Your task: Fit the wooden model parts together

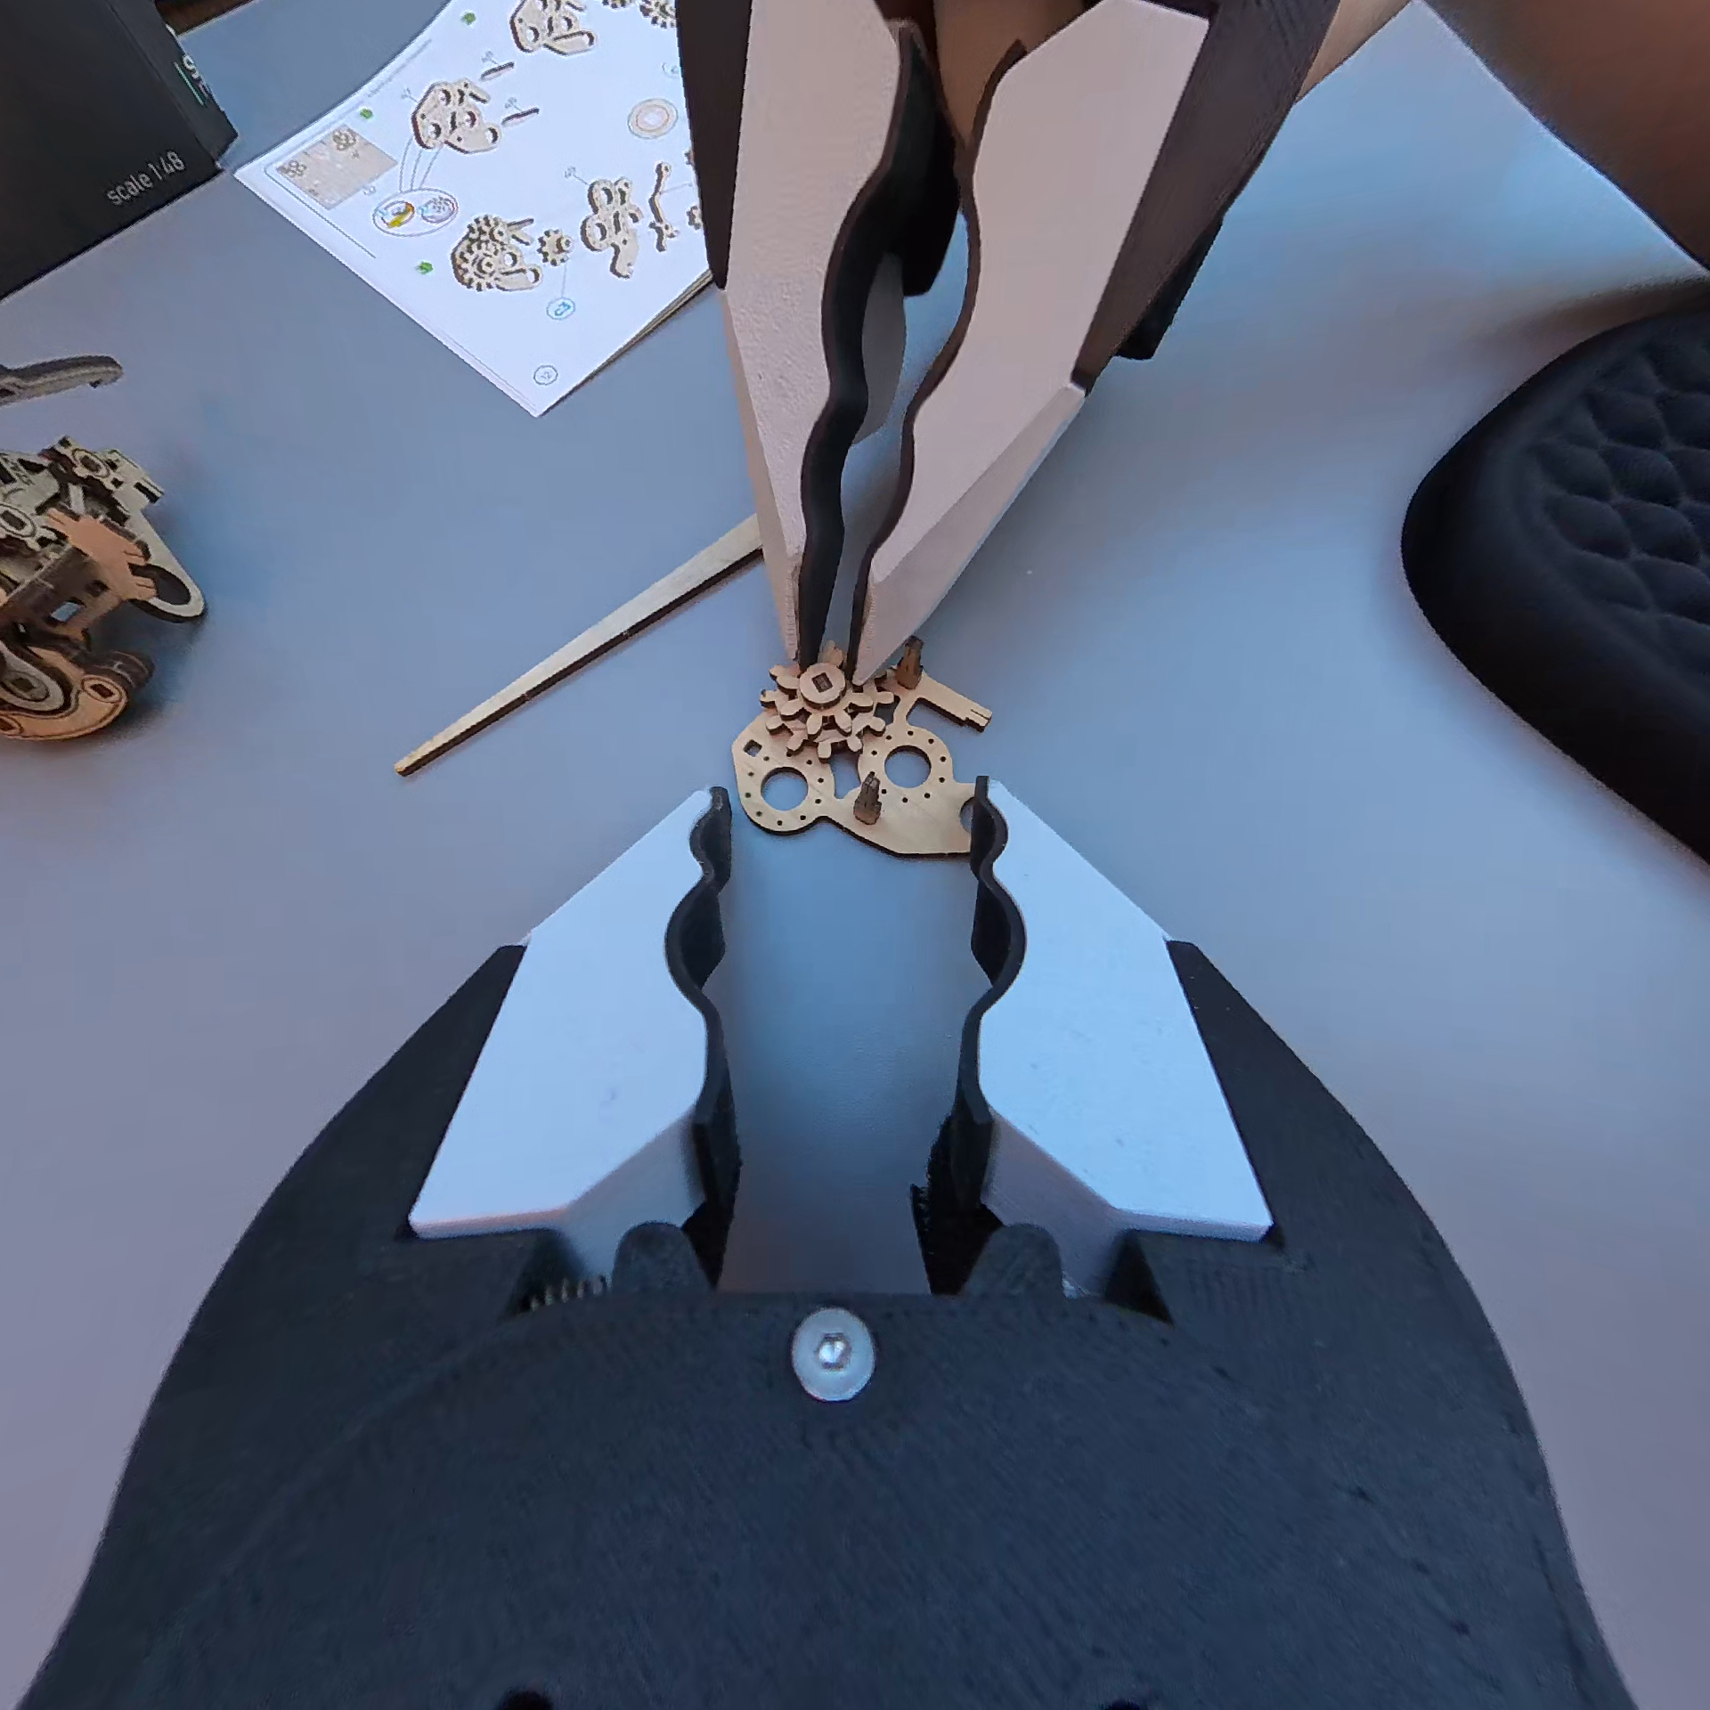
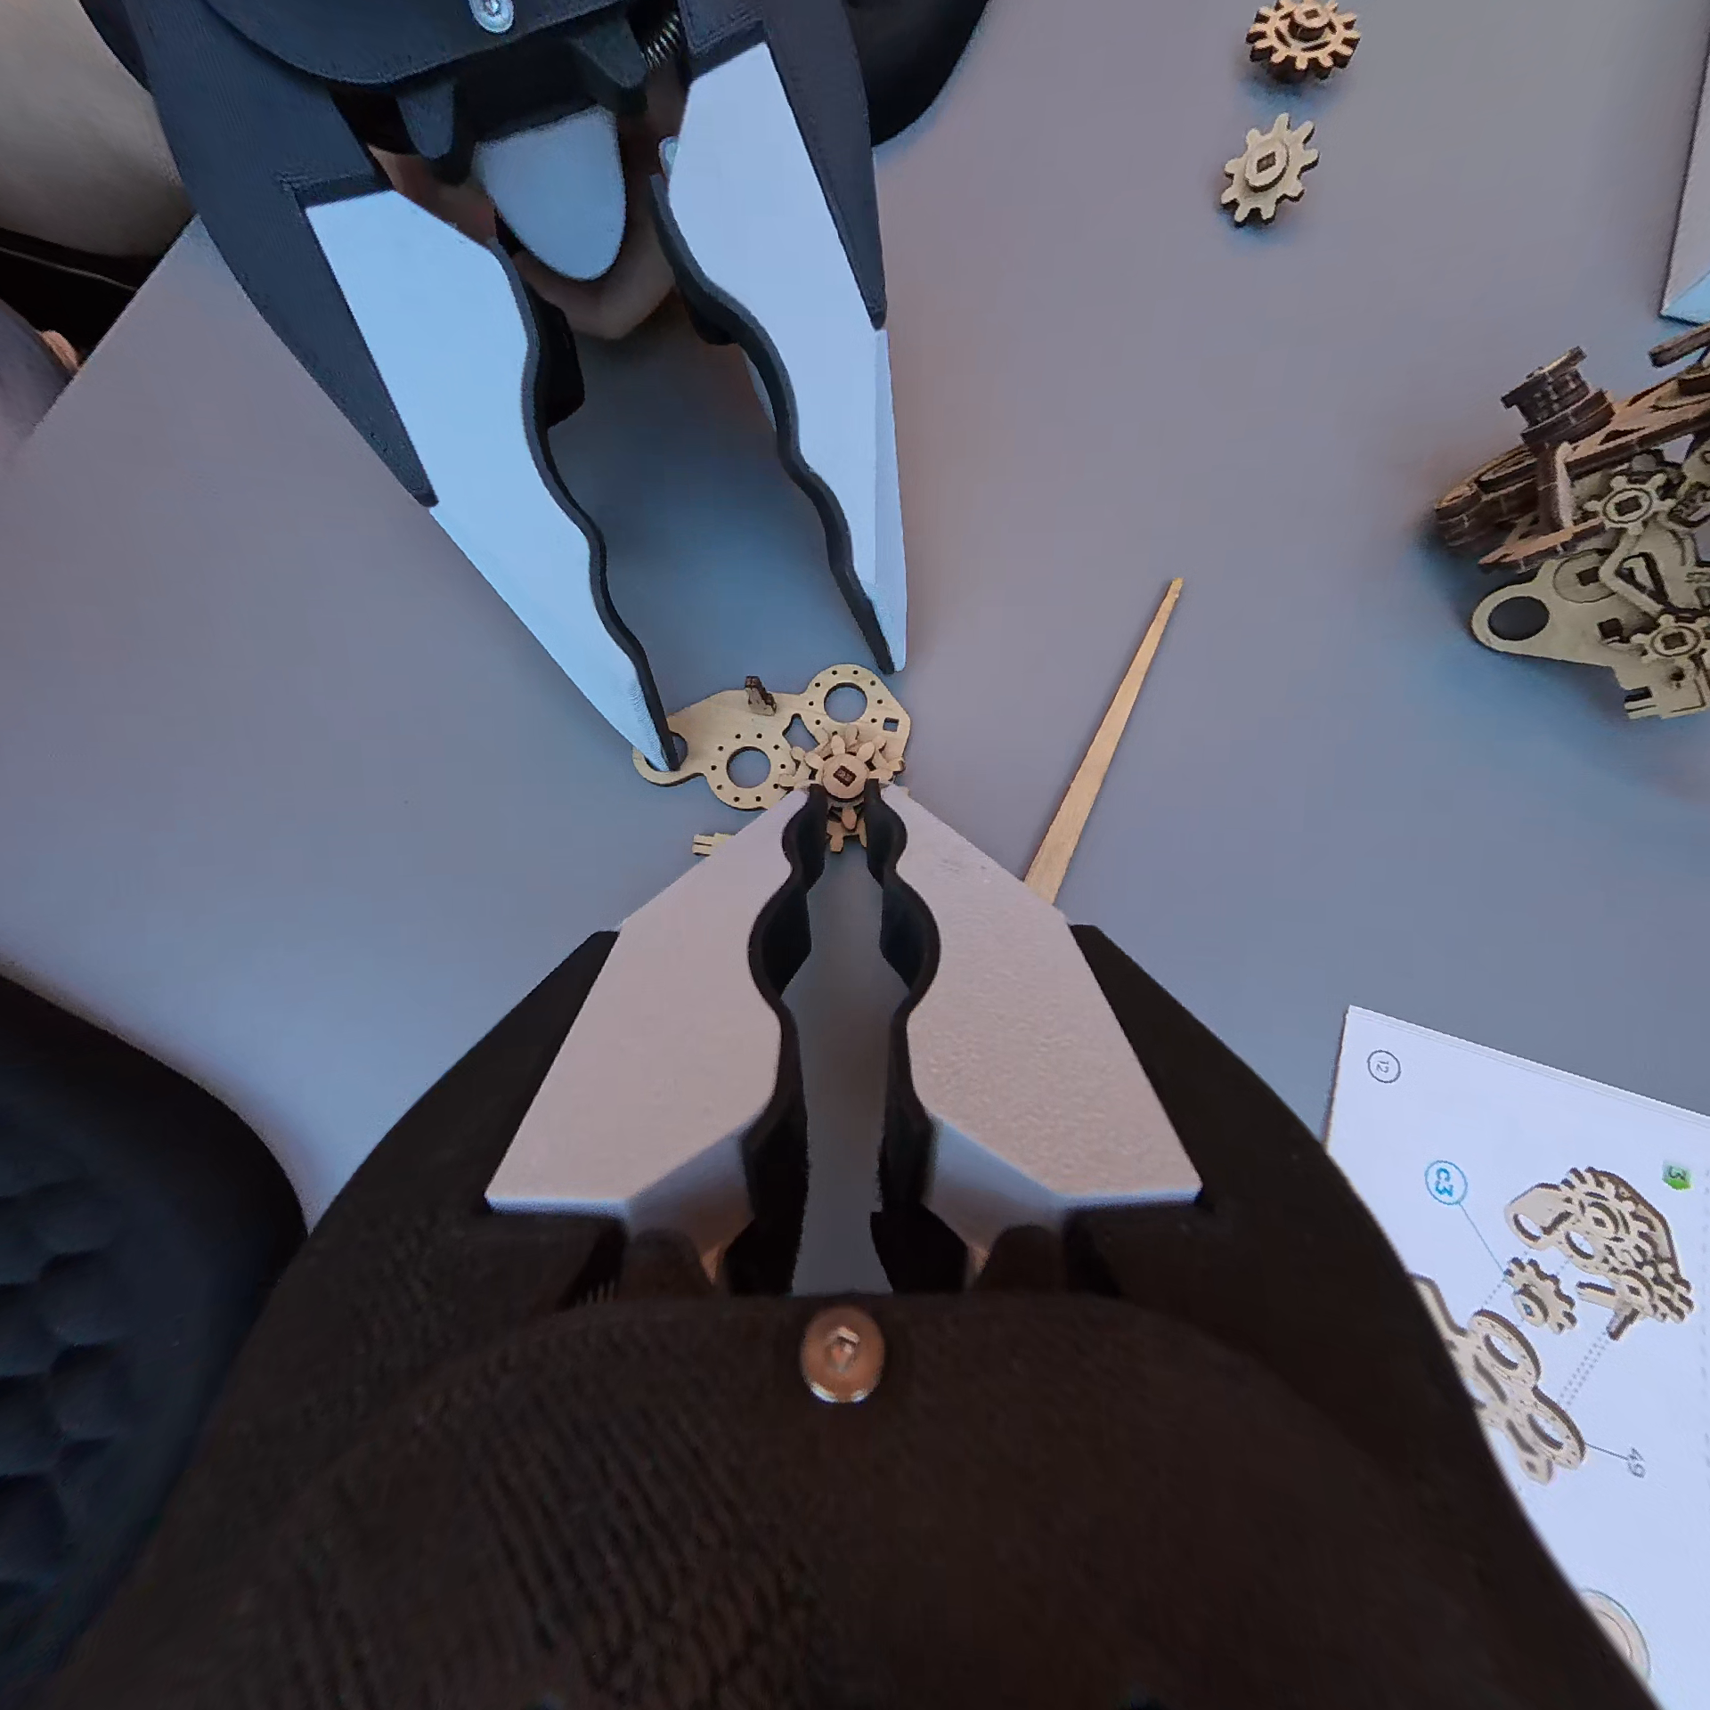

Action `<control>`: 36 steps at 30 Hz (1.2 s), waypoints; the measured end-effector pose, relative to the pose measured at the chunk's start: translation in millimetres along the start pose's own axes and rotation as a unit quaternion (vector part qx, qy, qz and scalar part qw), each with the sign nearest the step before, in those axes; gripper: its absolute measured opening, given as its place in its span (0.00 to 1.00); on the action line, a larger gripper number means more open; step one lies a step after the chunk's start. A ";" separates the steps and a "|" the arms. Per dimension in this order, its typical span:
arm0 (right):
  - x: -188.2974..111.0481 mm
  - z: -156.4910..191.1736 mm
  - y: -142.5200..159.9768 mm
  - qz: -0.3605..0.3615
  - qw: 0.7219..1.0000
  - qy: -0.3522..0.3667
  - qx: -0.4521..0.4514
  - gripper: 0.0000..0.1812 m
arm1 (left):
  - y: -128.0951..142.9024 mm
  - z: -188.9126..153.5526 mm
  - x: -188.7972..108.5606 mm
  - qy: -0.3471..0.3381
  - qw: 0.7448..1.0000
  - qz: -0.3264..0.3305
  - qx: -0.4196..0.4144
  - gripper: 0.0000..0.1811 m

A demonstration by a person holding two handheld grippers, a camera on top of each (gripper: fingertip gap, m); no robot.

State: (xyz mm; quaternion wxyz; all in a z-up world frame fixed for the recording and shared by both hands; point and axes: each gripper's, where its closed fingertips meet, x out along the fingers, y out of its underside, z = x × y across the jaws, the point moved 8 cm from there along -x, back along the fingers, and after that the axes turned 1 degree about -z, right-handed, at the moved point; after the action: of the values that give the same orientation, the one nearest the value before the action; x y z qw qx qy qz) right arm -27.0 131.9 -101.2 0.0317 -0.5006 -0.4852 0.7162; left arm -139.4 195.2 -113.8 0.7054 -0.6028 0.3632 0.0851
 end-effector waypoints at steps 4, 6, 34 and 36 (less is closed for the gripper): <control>-1.8 1.7 -4.6 -0.001 1.000 0.012 -0.020 0.06 | 0.3 -0.6 1.1 0.000 1.000 0.004 0.004 0.28; -5.0 3.2 -13.0 -0.037 0.999 -0.002 -0.008 0.06 | 0.3 -0.5 1.1 0.002 1.000 0.004 0.004 0.27; 2.6 1.2 -1.6 -0.019 1.000 0.010 -0.018 0.00 | 0.3 0.6 1.2 0.010 1.000 0.003 -0.006 0.28; 2.7 1.0 0.3 -0.031 0.999 0.009 -0.018 0.00 | 0.3 0.6 1.2 0.009 1.000 0.004 -0.006 0.27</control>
State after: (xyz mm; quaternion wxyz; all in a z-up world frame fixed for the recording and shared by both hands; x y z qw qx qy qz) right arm -29.0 132.5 -103.2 0.0492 -0.4917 -0.5133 0.7017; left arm -138.5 195.5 -114.7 0.6982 -0.6064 0.3711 0.0843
